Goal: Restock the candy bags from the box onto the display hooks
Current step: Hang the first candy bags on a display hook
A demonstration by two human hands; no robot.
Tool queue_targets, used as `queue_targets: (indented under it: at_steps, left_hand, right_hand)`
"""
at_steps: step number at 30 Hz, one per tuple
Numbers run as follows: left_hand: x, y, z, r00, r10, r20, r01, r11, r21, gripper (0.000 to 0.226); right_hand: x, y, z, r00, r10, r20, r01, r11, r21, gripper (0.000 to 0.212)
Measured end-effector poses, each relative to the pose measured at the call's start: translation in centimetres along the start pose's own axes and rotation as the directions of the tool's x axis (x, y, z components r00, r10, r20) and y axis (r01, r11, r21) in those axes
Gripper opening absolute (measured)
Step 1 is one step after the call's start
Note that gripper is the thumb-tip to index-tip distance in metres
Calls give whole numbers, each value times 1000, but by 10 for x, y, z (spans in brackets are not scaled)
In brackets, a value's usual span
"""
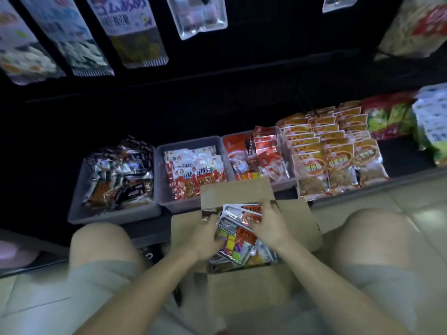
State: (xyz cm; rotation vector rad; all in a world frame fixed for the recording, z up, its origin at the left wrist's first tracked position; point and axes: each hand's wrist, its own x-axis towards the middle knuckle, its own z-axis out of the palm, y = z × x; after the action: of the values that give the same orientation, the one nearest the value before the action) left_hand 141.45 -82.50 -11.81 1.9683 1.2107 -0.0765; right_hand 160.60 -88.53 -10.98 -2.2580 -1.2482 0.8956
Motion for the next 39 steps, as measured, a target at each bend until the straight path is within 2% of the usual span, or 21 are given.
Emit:
queue_targets:
  at_steps: [3, 7, 10, 15, 18, 21, 25, 30, 35, 39]
  left_hand:
    - [3, -14, 9, 997, -70, 43, 73, 995, -70, 58]
    - [10, -18, 13, 991, -105, 82, 117, 979, -169, 61]
    - [18, -21, 21, 992, -111, 67, 122, 973, -198, 63]
    - [23, -21, 26, 985, -169, 20, 168, 956, -242, 57]
    - [23, -22, 30, 983, -177, 46, 183, 946, -268, 57]
    - [22, -24, 32, 985, -169, 31, 171, 949, -265, 50]
    - [22, -30, 33, 980, -198, 7, 192, 938, -290, 44]
    - [18, -28, 33, 977, -210, -19, 193, 926, -326, 41]
    - [14, -24, 28, 984, -178, -5, 163, 915, -368, 35]
    - [14, -20, 11, 988, -156, 10, 143, 875, -464, 29]
  right_hand:
    - [-8, 29, 15, 997, 75, 8, -75, 989, 131, 41]
    - [-11, 39, 17, 997, 70, 17, -72, 969, 238, 44]
    - [-8, 36, 16, 999, 41, 6, -41, 953, 301, 51]
    - [-4, 35, 22, 992, 129, 16, -122, 881, 458, 59]
    - [-5, 34, 26, 994, 106, 1, -97, 897, 432, 63]
    - [-5, 39, 31, 998, 53, 36, -63, 918, 391, 51]
    - [-5, 43, 31, 978, 84, 190, -163, 876, 453, 51]
    - [-6, 49, 31, 942, 98, 322, -234, 878, 418, 60]
    - [-7, 48, 34, 957, 118, 264, -230, 866, 444, 50]
    - [-8, 37, 19, 968, 124, 219, -230, 792, 566, 35]
